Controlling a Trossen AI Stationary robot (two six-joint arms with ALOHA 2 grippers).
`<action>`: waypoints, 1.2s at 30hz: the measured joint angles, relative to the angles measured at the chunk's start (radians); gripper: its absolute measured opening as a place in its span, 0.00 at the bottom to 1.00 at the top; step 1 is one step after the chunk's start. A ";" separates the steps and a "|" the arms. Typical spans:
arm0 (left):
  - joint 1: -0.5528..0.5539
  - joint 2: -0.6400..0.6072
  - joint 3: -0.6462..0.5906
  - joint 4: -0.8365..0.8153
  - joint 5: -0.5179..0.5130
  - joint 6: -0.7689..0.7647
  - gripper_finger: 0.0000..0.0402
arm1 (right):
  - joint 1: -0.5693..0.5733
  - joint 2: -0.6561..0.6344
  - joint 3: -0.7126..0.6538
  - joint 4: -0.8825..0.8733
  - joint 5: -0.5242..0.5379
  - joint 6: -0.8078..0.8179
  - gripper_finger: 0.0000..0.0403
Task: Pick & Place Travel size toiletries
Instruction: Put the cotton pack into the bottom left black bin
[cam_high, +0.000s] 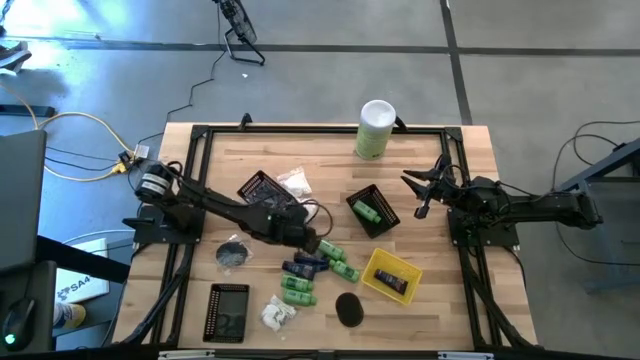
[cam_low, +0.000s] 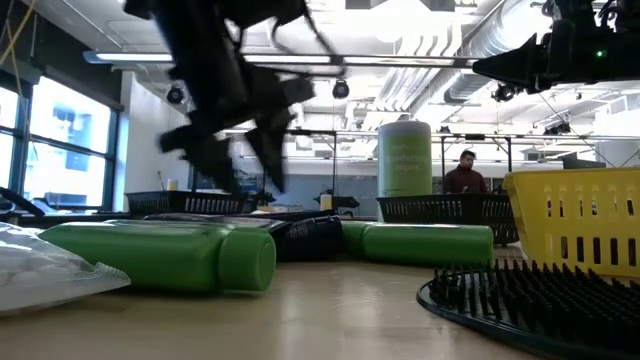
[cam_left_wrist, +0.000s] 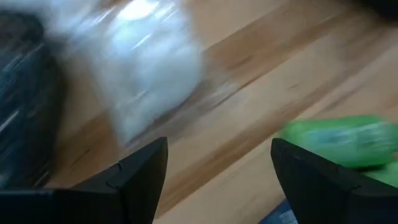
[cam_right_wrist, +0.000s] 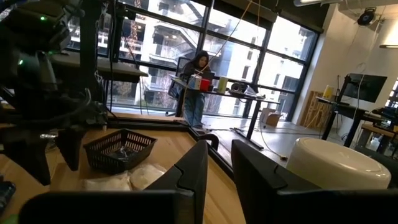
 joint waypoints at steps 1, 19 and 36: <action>-0.006 0.000 0.000 -0.037 0.000 -0.041 0.69 | 0.000 0.000 0.000 0.000 0.000 0.009 0.16; -0.021 0.052 -0.018 -0.098 -0.111 -0.268 0.69 | 0.000 0.000 0.000 0.001 0.000 0.019 0.16; -0.022 0.148 -0.017 -0.072 -0.132 -0.287 0.69 | 0.000 0.000 0.000 -0.004 0.000 0.019 0.16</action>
